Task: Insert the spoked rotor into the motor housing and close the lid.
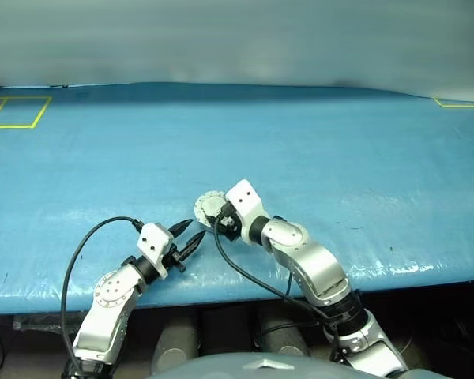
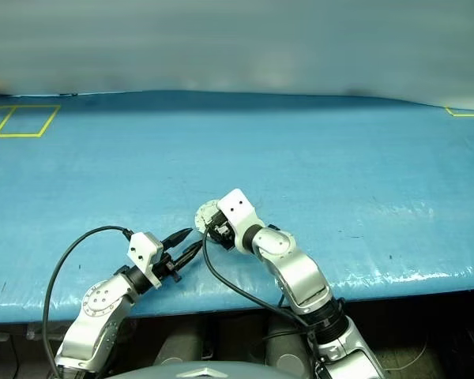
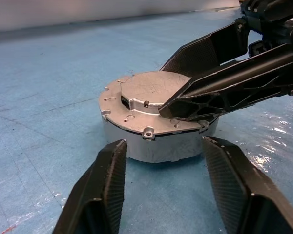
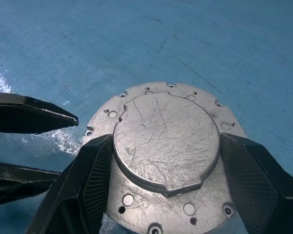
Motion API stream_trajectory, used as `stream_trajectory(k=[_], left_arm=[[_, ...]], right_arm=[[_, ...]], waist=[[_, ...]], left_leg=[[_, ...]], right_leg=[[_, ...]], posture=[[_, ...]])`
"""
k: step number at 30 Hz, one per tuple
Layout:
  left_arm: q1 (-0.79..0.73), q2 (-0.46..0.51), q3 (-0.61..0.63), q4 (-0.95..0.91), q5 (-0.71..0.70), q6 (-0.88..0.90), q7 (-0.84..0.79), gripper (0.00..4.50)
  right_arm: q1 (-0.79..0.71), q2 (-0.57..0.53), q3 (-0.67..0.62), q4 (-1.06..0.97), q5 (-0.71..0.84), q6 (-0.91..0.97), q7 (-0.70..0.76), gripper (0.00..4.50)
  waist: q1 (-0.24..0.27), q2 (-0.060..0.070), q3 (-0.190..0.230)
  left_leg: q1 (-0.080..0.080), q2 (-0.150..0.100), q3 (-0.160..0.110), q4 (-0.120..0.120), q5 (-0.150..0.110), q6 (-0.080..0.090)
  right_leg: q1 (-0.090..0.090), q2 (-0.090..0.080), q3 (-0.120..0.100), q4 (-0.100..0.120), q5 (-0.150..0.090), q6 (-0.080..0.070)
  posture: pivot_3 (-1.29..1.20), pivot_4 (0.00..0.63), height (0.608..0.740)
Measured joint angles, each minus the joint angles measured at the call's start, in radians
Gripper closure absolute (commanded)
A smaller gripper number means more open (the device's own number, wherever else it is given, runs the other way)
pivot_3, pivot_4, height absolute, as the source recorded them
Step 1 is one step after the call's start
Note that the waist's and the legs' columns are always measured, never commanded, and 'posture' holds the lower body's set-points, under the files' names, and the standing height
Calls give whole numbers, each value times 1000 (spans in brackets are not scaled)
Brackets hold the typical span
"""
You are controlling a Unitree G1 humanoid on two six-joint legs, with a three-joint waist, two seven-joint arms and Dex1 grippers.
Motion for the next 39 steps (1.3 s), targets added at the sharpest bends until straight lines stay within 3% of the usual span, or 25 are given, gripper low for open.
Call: stream_trajectory(k=[3,26,34,39], left_arm=[[-1,1,0,0,-1,1,0,4338],[-9,11,4,0,-30,20,-22,4428],[-7,12,13,0,-22,20,-7,4428],[-9,12,16,0,-15,19,1,4428]], right_arm=[[-10,1,1,0,-1,18,-1,1428],[-42,-38,19,28,-15,-6,39,1428],[-59,-100,20,33,-12,-31,100,1428],[-56,-69,-41,49,31,-1,110,1428]], waist=[[0,0,0],[1,0,-1],[10,0,-1],[13,0,-1]], left_leg=[[1,0,0,0,0,0],[1,0,0,0,0,-1],[0,0,0,0,-1,-1],[-1,0,-2,0,-1,-1]], right_leg=[[0,-1,0,0,0,0],[0,-3,-1,0,0,0],[0,-5,-3,-1,0,0],[0,-5,-5,-2,0,0]], posture=[[0,150,740],[0,150,740],[0,150,740],[0,150,740]])
